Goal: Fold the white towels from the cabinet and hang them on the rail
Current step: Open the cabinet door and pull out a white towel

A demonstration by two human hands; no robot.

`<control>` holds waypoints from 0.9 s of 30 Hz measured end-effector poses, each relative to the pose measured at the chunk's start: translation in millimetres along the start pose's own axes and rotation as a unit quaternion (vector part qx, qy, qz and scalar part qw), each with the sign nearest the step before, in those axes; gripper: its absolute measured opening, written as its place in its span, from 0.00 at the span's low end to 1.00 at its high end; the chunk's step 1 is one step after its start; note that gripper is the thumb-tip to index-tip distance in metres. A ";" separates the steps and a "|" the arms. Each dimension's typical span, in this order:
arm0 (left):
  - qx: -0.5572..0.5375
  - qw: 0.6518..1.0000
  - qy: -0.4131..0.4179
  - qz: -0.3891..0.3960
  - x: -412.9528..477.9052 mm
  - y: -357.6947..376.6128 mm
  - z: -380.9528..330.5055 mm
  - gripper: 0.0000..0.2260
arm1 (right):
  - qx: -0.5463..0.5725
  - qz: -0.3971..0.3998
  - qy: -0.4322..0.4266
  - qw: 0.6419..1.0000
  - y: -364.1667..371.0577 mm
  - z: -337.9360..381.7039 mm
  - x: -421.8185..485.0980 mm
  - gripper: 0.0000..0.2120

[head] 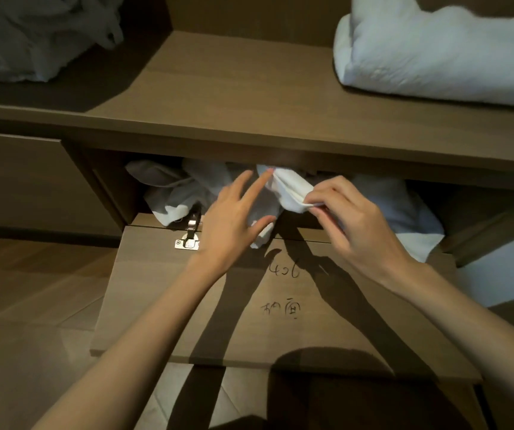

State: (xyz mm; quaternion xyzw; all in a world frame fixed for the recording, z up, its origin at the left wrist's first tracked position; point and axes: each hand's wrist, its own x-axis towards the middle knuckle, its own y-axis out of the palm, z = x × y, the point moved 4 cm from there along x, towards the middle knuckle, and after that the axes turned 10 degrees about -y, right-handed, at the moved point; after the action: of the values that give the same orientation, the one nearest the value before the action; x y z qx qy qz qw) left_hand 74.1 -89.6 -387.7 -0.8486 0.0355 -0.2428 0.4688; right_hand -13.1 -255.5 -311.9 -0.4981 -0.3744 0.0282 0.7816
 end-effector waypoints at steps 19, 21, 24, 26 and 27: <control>-0.101 0.995 -0.023 -0.002 30.9 2.7 -55.5 0.05 | -0.046 -0.180 0.165 0.969 -76.6 -9.6 -60.2 0.01; -0.118 0.993 -0.016 -0.016 29.3 -9.9 -53.0 0.06 | -0.043 -0.097 0.252 0.962 -64.7 -25.3 -63.8 0.05; -0.130 0.991 0.011 -0.017 23.2 -24.2 -56.7 0.07 | -0.019 0.030 0.254 0.966 -44.2 -24.6 -47.8 0.21; -0.144 0.989 0.019 -0.008 19.2 -32.2 -61.1 0.07 | 0.056 0.085 0.256 0.961 -29.1 -15.2 -25.8 0.31; -0.152 0.988 0.020 -0.004 17.6 -36.7 -62.3 0.08 | 0.103 0.105 0.265 0.953 -22.4 -11.4 -15.5 0.37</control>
State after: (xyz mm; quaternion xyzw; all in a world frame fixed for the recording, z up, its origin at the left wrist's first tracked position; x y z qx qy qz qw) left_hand 55.6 -122.7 -323.7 -0.9052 0.0778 -0.2530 0.3326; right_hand -24.5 -281.8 -305.1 -0.4413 -0.0944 0.0157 0.8922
